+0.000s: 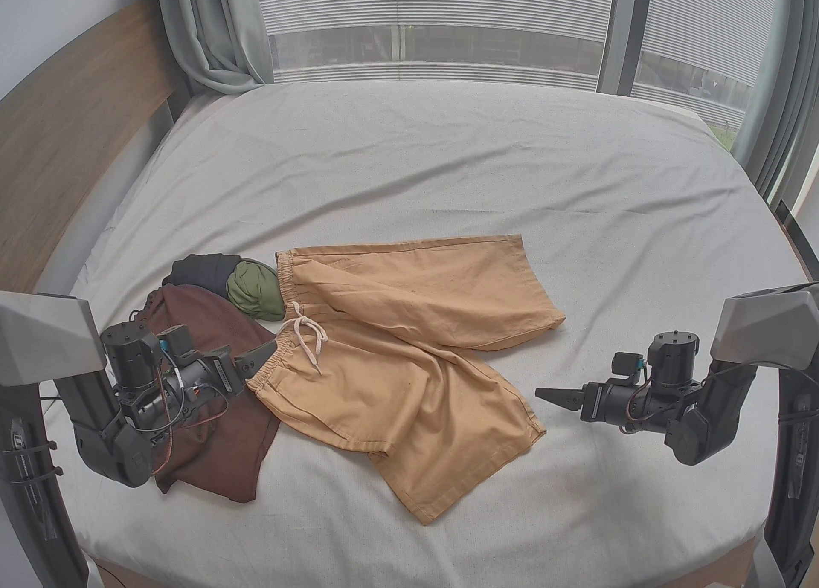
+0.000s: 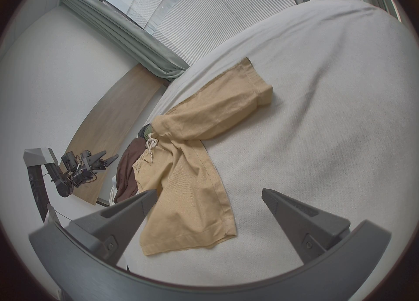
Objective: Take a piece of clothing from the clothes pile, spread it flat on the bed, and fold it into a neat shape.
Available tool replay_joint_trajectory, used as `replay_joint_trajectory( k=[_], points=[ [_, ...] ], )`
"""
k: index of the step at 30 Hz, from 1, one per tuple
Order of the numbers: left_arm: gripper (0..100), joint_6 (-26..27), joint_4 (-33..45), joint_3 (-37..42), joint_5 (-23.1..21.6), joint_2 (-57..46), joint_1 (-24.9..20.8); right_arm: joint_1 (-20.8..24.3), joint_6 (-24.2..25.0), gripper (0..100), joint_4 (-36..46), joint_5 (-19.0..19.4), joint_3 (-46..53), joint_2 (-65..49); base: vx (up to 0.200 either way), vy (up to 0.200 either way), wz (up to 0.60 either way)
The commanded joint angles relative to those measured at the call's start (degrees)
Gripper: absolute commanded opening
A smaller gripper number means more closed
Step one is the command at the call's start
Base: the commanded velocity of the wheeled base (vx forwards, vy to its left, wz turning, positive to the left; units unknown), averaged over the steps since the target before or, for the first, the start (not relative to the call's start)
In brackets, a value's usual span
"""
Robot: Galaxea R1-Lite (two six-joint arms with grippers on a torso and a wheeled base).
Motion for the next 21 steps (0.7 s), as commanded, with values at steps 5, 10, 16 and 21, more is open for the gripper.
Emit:
replay_joint_trajectory(
  k=[5,10,16,21],
  points=[
    [100,-0.02,-0.06,0.02,-0.06,0.51,-0.02,-0.29,0.1,100,0.33,0.1,-1.49,3.96,0.0,0.0,0.0],
    [100,-0.02,-0.14,0.02,-0.06,0.51,0.07,-0.11,0.1,100,0.42,0.1,-1.58,4.05,0.0,0.0,0.0],
    [100,-0.02,-0.14,-0.06,-0.15,0.51,0.07,0.15,0.01,100,0.6,0.1,-1.49,4.57,0.0,0.0,0.0],
    [100,-0.02,-0.14,-0.06,-0.15,0.51,0.07,0.59,0.1,100,0.95,0.1,-0.97,4.66,0.0,0.0,0.0]
  ],
)
